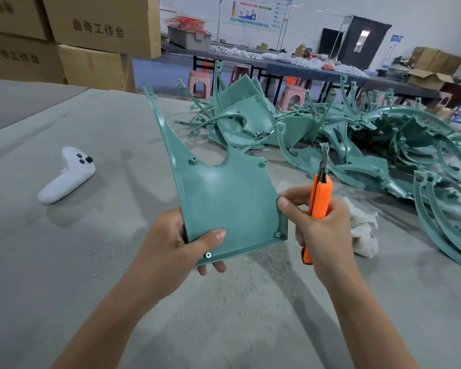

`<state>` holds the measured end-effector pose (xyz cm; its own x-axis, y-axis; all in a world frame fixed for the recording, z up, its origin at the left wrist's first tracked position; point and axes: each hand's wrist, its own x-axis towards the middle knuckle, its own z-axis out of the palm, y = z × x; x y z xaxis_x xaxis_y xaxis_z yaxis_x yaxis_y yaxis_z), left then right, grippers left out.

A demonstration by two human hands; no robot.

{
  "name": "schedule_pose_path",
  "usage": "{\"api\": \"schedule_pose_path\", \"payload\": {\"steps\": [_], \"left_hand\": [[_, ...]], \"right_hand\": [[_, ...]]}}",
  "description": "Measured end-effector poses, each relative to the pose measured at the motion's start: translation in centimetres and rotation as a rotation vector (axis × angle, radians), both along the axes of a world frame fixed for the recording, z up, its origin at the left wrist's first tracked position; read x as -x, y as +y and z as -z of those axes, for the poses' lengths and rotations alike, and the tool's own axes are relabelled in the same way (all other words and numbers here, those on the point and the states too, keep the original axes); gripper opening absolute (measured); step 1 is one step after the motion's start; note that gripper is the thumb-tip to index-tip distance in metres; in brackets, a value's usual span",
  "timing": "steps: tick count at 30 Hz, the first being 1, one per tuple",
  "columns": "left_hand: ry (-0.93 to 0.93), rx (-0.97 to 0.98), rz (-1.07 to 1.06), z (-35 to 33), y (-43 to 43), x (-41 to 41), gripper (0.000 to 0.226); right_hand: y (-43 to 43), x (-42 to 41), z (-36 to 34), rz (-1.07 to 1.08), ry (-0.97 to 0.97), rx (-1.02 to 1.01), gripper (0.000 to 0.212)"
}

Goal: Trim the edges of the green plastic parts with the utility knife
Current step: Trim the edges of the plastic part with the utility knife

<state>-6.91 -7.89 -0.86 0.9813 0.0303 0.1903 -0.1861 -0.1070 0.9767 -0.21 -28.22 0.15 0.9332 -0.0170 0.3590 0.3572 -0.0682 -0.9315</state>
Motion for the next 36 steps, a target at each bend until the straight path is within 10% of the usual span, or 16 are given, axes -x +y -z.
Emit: {"api": "schedule_pose_path", "payload": {"steps": [10,13,25,29,33,36], "left_hand": [[-0.021,0.03,-0.015,0.2,0.3,-0.2,0.011],[-0.006,0.059,-0.007,0.1,0.4,-0.2,0.022],[-0.005,0.155,-0.328,0.6,0.2,-1.0,0.028],[-0.193,-0.268,-0.561,1.2,-0.2,-1.0,0.055],[-0.489,-0.803,-0.361,1.8,-1.4,-0.6,0.101],[-0.59,-0.959,-0.36,2.1,-1.8,-0.7,0.084]], "right_hand": [[-1.9,-0.9,0.2,0.25,0.128,-0.197,0.042],[-2.2,-1.0,0.2,0.073,0.133,-0.161,0.01],[-0.9,0.0,0.2,-0.456,0.311,-0.164,0.017],[0.3,0.3,0.8,-0.365,0.285,-0.182,0.014],[1.0,0.7,0.9,-0.312,0.28,-0.274,0.013],[1.1,1.1,0.9,-0.421,0.279,-0.332,0.013]]}}
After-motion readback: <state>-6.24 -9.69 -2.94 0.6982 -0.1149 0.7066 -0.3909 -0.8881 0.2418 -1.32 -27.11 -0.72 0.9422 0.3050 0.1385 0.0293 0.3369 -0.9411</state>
